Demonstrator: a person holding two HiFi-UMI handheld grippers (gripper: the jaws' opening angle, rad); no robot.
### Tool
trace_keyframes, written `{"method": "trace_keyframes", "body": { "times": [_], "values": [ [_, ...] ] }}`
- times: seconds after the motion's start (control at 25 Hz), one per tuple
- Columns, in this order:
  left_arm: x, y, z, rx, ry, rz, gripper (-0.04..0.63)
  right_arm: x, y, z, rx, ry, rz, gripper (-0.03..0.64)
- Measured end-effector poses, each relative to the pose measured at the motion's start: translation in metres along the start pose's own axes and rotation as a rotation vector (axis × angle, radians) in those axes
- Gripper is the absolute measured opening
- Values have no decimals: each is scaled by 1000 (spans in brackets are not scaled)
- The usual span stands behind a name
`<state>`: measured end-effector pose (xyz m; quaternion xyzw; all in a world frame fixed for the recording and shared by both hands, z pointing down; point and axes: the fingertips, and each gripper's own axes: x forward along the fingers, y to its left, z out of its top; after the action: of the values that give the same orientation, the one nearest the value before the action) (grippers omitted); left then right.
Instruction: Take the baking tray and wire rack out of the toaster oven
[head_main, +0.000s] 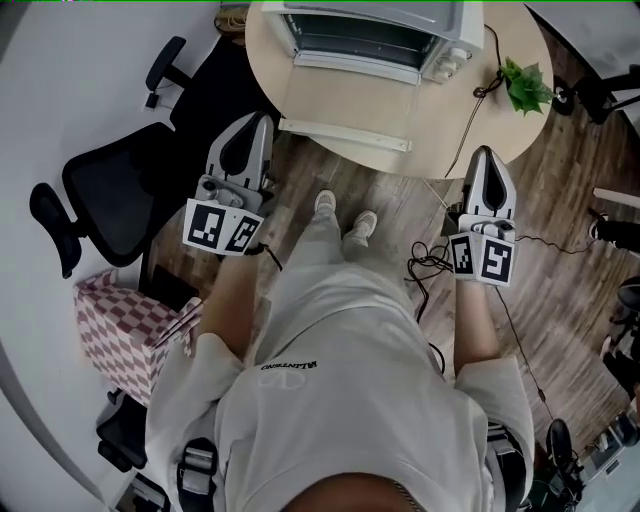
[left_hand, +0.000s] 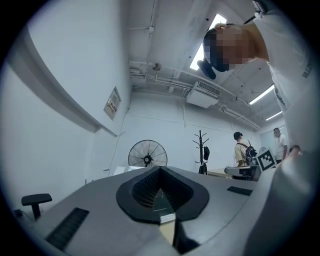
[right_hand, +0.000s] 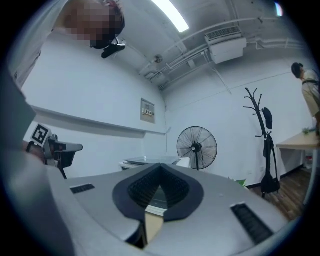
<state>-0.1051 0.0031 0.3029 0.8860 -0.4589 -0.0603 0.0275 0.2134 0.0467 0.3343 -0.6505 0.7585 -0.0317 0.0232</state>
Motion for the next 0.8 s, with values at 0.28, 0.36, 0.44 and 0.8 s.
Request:
{"method": "trace_keyframes", "body": {
  "times": [0.28,0.36,0.44,0.8],
  "values": [
    [-21,8,15,29,-21,-2,3,-11,34,0,12,17,24,2],
    [-25,11,19,24,-34,-13,3,-12,49,3,28,25,38,2],
    [-28,12,26,17,-49,-27,3,-13,62,6,41,40,48,0],
    [-26,6,39,18,-76,-92,3,-24,80,34,23,37,19,0]
  ]
}}
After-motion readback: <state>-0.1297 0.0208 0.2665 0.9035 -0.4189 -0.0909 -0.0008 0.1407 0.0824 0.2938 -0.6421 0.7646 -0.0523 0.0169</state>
